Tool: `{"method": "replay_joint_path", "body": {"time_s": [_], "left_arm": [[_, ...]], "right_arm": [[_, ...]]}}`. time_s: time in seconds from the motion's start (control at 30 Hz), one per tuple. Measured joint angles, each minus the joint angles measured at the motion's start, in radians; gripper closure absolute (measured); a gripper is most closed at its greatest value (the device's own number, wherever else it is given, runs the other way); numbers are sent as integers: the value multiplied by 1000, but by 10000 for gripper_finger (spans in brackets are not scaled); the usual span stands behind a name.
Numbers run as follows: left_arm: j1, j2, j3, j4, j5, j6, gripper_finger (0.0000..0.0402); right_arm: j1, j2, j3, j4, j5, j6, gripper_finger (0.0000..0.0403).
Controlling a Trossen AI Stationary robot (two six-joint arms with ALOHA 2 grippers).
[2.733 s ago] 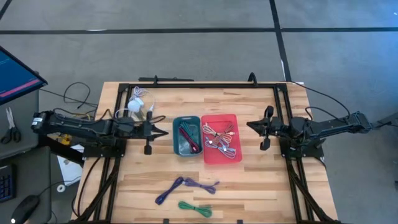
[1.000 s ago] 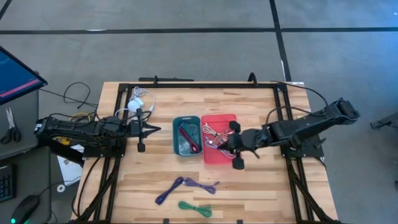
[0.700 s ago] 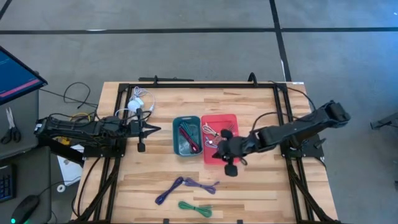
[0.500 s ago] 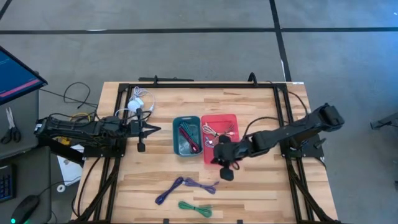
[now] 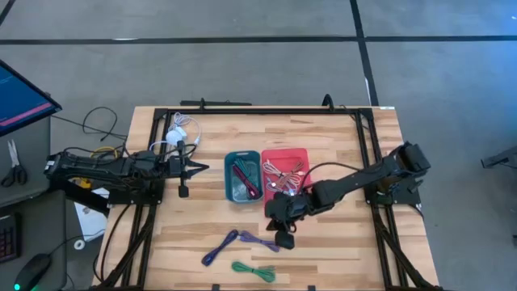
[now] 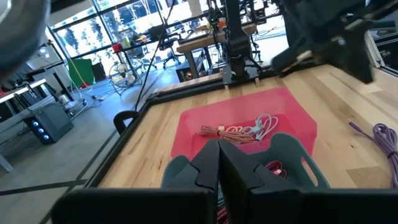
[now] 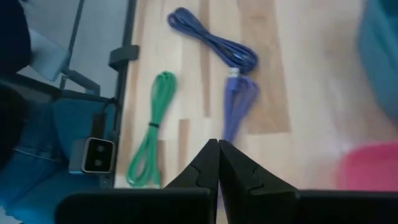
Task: Pick & Place USB Port
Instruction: Put the purple charger cable into the red bin
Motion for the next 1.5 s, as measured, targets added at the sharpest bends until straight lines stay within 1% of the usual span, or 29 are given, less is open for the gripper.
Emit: {"method": "replay_joint_path", "body": {"time_s": [0.37, 0.47, 0.63, 0.73, 0.8, 0.93, 1.07, 1.3, 1.4, 1.5], "left_arm": [[0, 24, 0, 2, 0, -9, 394], [0, 43, 1, 2, 0, -9, 394], [0, 76, 1, 1, 0, -9, 394], [0, 84, 1, 9, 0, -8, 394], [0, 84, 1, 23, -5, -8, 394], [0, 84, 1, 38, -16, -6, 394], [0, 84, 1, 42, -18, -6, 394], [0, 84, 1, 43, -19, -6, 394], [0, 84, 1, 43, -19, -7, 394], [0, 84, 1, 43, -19, -7, 394]], "right_arm": [[70, 105, 143, 8, 7, 0, 403], [79, 137, 171, -15, 74, 0, 403], [83, 165, 206, -143, 239, 1, 403], [78, 169, 205, -212, 286, 7, 400], [71, 168, 206, -225, 292, 40, 394], [61, 168, 206, -252, 291, 67, 370], [62, 168, 205, -263, 265, 71, 325], [77, 168, 205, -259, 262, 71, 248], [86, 179, 205, -256, 262, 71, 230], [92, 212, 205, -253, 261, 71, 222]]}}
